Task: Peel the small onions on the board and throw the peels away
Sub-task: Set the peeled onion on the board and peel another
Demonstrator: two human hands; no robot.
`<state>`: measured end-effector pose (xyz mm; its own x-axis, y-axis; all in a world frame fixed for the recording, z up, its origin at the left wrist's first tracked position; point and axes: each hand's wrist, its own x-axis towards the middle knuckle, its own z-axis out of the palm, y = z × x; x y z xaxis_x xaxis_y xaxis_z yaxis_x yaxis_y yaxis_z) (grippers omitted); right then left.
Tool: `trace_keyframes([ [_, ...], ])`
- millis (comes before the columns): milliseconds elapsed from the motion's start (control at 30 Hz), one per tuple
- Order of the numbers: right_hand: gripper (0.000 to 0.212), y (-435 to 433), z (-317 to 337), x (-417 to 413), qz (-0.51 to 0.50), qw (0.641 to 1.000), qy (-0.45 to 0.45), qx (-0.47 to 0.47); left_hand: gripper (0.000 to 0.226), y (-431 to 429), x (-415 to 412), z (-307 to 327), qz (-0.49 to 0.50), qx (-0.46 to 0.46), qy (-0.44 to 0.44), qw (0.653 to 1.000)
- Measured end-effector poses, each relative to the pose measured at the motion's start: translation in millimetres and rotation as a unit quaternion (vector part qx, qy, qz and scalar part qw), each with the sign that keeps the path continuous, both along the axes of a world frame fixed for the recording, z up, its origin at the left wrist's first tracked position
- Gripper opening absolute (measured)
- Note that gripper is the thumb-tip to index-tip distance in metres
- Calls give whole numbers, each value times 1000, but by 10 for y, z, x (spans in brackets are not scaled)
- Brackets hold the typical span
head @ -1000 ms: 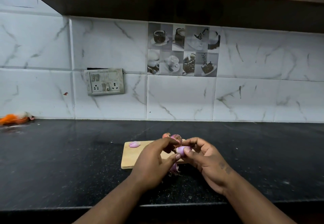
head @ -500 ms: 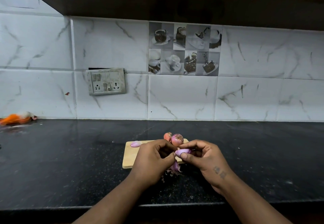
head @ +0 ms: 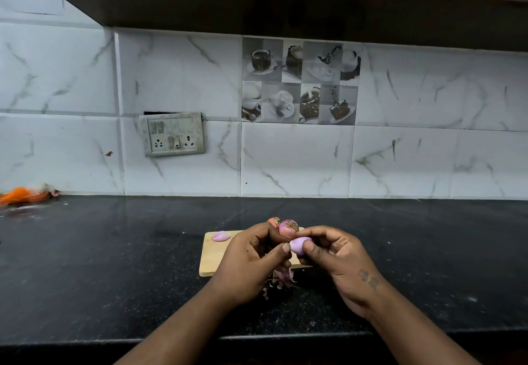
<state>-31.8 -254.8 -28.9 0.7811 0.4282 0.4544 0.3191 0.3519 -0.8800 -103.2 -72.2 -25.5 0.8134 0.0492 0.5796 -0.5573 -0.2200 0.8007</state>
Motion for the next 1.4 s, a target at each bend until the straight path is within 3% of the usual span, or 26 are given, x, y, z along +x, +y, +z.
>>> trace_keyframes([
  [67, 26, 8, -13, 9, 0, 1000, -6, 2, 5, 6, 4, -23, 21, 81, 0, 997],
  [167, 27, 22, -29, 15, 4, 1000, -14, 2, 8, 3, 37, -64, 93, 272, -51, 957],
  [300, 34, 22, -50, 47, 12, 999, -29, -6, 24, -36, 47, -55, 151, 353, -71, 921],
  [400, 33, 33, -67, 71, 8, 996, -66, -53, 28, -3, 60, -68, 155, 343, -61, 925],
  [600, 26, 72, -82, 77, -125, 969, -163, -138, 26, 30, 87, -35, 153, 302, -4, 941],
  [833, 24, 90, -74, -1, -220, 920, -267, -185, 30, -55, 78, -7, 179, 285, 9, 942],
  [1100, 20, 127, -83, -29, -284, 885, -310, -198, 31, -91, 77, 4, 177, 268, 29, 947],
  [1267, 28, 117, -63, 20, -250, 927, -229, -158, 32, -110, 51, 3, 187, 212, 17, 959],
  [1400, 25, 100, -43, 52, -184, 975, -103, -76, 28, -15, 48, -16, 257, 235, 33, 937],
])
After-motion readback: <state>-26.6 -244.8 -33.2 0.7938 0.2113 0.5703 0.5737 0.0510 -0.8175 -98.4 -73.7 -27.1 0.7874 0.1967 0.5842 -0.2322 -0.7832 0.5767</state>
